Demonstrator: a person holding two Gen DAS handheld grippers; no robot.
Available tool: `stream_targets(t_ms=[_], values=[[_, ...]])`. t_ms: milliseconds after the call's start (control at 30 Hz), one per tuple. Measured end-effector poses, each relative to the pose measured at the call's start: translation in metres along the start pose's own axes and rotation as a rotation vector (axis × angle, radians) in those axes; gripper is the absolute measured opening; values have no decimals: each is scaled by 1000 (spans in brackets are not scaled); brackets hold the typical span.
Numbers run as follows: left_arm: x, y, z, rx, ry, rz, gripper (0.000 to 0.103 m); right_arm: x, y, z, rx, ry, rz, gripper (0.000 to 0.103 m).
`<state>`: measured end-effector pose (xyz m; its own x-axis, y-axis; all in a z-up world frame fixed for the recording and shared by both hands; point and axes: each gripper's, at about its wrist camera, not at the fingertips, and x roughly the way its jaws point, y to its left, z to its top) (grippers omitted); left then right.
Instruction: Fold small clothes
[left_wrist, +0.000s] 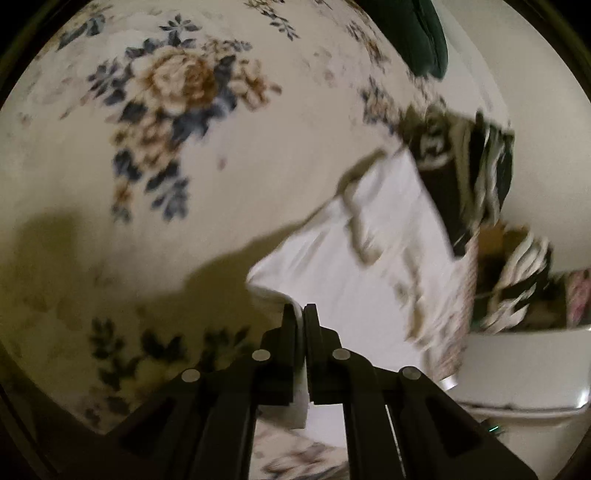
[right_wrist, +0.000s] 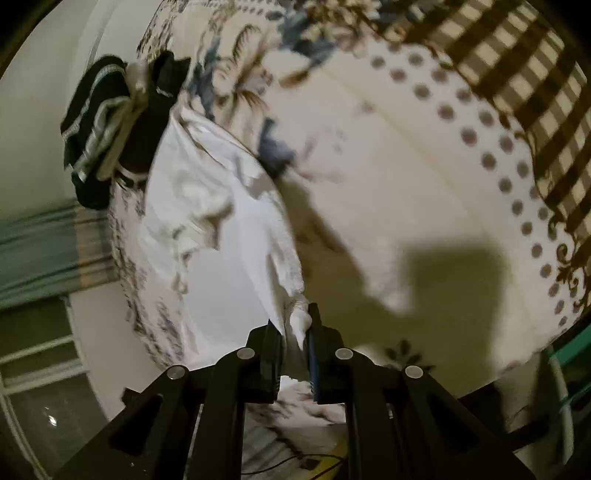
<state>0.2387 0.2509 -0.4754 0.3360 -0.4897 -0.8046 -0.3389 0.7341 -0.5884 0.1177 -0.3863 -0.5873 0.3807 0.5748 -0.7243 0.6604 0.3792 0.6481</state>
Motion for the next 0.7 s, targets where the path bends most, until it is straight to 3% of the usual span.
stream_targets(t_ms=[233, 367, 500, 567, 633, 700], values=[[21, -41, 94, 3, -92, -60, 2, -4, 33, 56, 89, -7, 88, 12], [53, -74, 145, 98, -104, -12, 2, 26, 56, 111, 129, -12, 127, 12], [69, -90, 138, 220, 8, 29, 5, 61, 69, 148, 146, 28, 77, 15], [66, -89, 113, 255, 72, 44, 14, 66, 75, 149, 130, 38, 61, 15], [60, -80, 85, 203, 124, 35, 37, 67, 80, 143, 87, 43, 59, 16], [54, -67, 59, 101, 160, 12, 47, 66, 77, 137, 81, 38, 53, 16]])
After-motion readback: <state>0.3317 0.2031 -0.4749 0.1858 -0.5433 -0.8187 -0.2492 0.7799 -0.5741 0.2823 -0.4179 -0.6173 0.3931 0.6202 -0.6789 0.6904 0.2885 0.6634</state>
